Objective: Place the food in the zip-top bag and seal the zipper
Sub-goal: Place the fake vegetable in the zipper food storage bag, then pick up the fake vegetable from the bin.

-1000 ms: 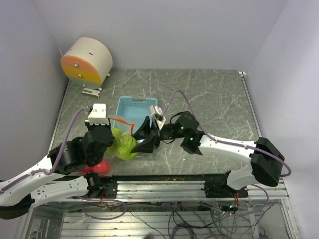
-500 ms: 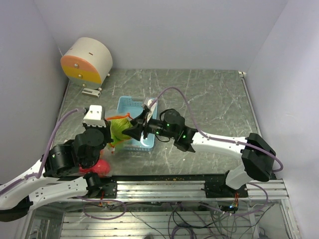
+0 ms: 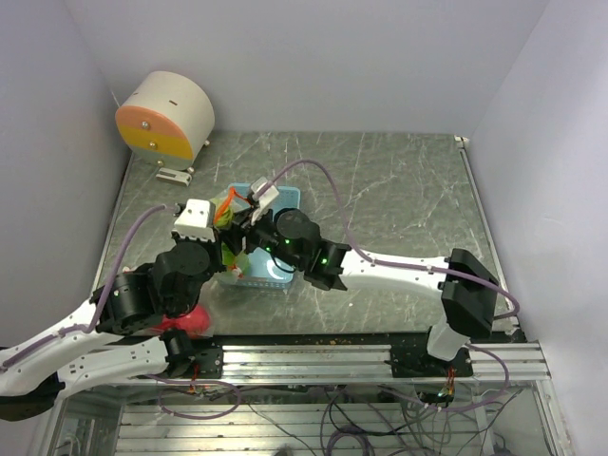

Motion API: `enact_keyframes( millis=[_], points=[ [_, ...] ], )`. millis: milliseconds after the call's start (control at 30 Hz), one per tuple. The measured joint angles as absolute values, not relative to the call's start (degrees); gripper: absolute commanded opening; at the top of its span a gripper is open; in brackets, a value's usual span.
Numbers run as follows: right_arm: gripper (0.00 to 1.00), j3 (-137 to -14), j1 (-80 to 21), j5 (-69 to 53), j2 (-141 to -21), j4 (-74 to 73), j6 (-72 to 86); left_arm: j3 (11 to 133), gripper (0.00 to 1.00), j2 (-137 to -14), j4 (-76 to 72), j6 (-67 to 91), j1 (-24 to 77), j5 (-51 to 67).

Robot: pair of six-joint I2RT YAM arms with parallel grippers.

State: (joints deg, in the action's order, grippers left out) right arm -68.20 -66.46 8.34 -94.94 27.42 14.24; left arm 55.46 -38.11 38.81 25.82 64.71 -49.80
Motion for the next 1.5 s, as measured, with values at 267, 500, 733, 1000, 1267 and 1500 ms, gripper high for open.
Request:
enact_keyframes(
  millis=[267, 500, 733, 1000, 1267, 1500],
  points=[
    [1.0, -67.48, -66.5, 13.96, -95.5, 25.96, 11.94, 55.2, 0.07, -38.44, 40.71, 24.64, 64.55, -50.83],
    [1.0, -60.58, -67.4, 8.47, -85.93, 26.33, 9.69, 55.2, 0.07, -37.76, 41.6, 26.04, 65.01, -52.53],
    [1.0, -56.16, -68.69, 4.54, -74.81, 27.35, 8.12, 55.4, 0.07, -36.25, 43.29, 27.18, 65.04, -55.88],
    [1.0, -51.86, -66.98, 15.99, -66.76, 23.14, 9.89, 59.7, 0.07, -35.99, 47.35, 27.33, 65.04, -59.02],
    [1.0, -53.36, -61.34, 18.63, -71.61, 15.75, 15.84, 67.05, 0.07, -32.8, 48.31, 23.51, 65.04, -65.39],
    [1.0, -61.25, -58.57, 6.92, -90.54, 13.23, 17.43, 67.57, 0.07, -31.11, 49.12, 21.71, 65.04, -67.75]
  ],
)
